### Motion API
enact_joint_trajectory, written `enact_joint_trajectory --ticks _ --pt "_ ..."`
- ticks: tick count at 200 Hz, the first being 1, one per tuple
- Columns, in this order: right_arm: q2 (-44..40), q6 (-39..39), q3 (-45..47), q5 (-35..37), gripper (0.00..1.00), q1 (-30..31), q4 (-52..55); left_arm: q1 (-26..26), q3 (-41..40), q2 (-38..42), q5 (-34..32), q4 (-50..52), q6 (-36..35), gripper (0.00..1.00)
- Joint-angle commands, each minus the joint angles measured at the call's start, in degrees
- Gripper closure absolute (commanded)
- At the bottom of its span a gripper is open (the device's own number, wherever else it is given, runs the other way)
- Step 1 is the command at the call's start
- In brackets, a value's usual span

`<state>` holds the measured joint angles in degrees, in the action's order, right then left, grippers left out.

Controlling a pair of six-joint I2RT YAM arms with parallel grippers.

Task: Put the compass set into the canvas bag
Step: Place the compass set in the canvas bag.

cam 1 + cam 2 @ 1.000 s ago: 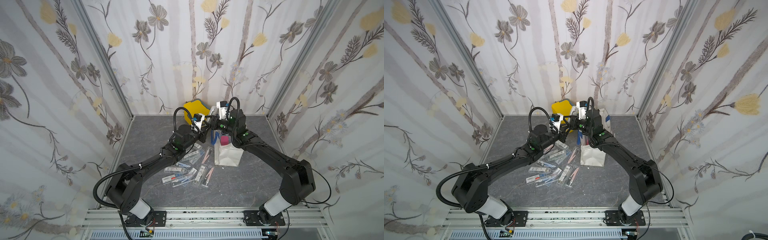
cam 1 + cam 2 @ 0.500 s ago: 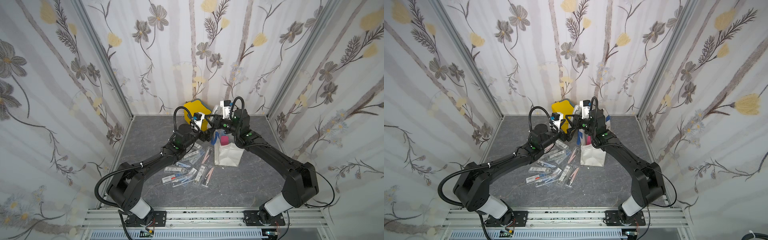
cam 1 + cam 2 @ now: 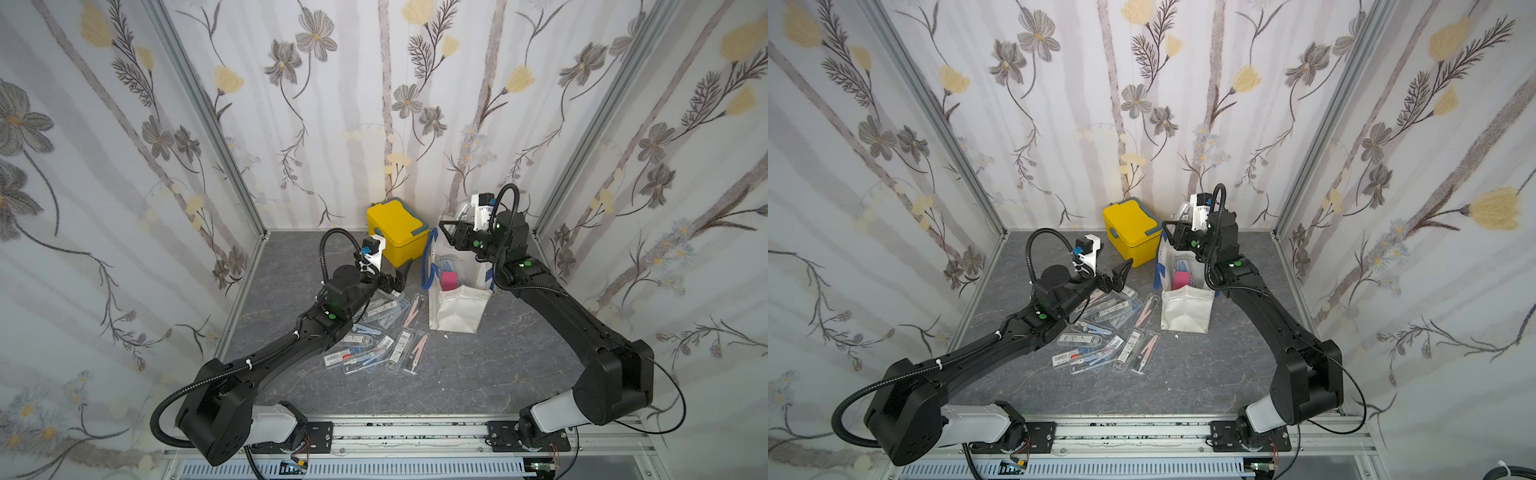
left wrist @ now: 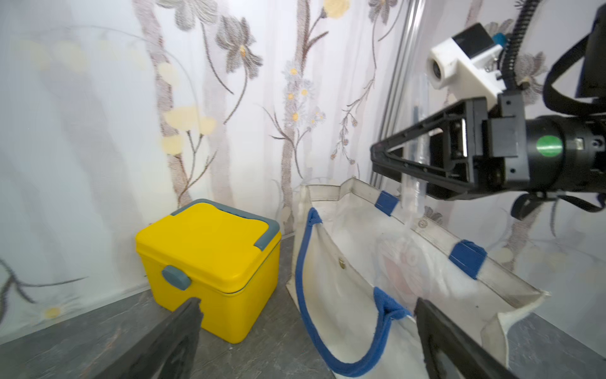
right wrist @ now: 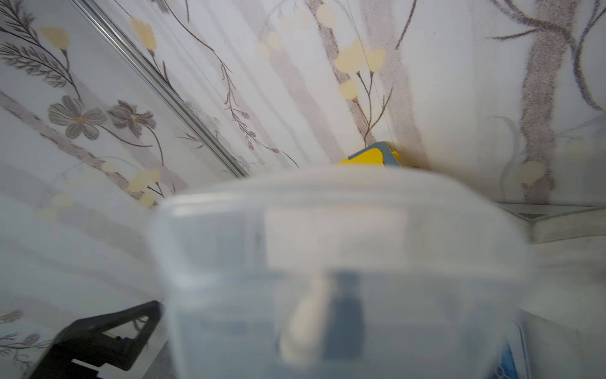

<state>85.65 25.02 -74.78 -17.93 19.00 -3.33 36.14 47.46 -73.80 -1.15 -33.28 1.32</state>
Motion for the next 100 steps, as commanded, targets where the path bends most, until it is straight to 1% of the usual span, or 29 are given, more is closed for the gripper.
enact_joint_trajectory --ticks 1,7,33,40,77,100 --pt "1.33 -6.04 -1.32 5.73 0.59 -0.26 7.82 -1.09 -2.25 1.47 -6.22 1.02 1.44 0.00" --pt "2.18 -6.71 -1.76 6.47 0.59 -0.32 9.32 -1.31 -3.15 3.18 -6.32 0.87 2.11 0.00" --pt "5.40 -9.41 -3.74 8.77 0.60 -0.27 15.01 -1.86 -6.51 5.22 -6.22 -0.42 4.12 0.00" --pt "7.97 -9.99 -4.40 9.37 0.59 -0.21 16.47 -1.95 -7.17 5.54 -6.31 -0.55 4.42 0.00" --pt "13.91 -12.24 -7.27 13.54 0.59 -0.28 22.65 -2.32 -8.98 5.90 -6.85 -0.66 5.02 0.00" --pt "17.37 -13.75 -9.60 14.52 0.58 -0.24 25.94 -2.48 -9.04 5.54 -6.67 0.08 5.41 0.00"
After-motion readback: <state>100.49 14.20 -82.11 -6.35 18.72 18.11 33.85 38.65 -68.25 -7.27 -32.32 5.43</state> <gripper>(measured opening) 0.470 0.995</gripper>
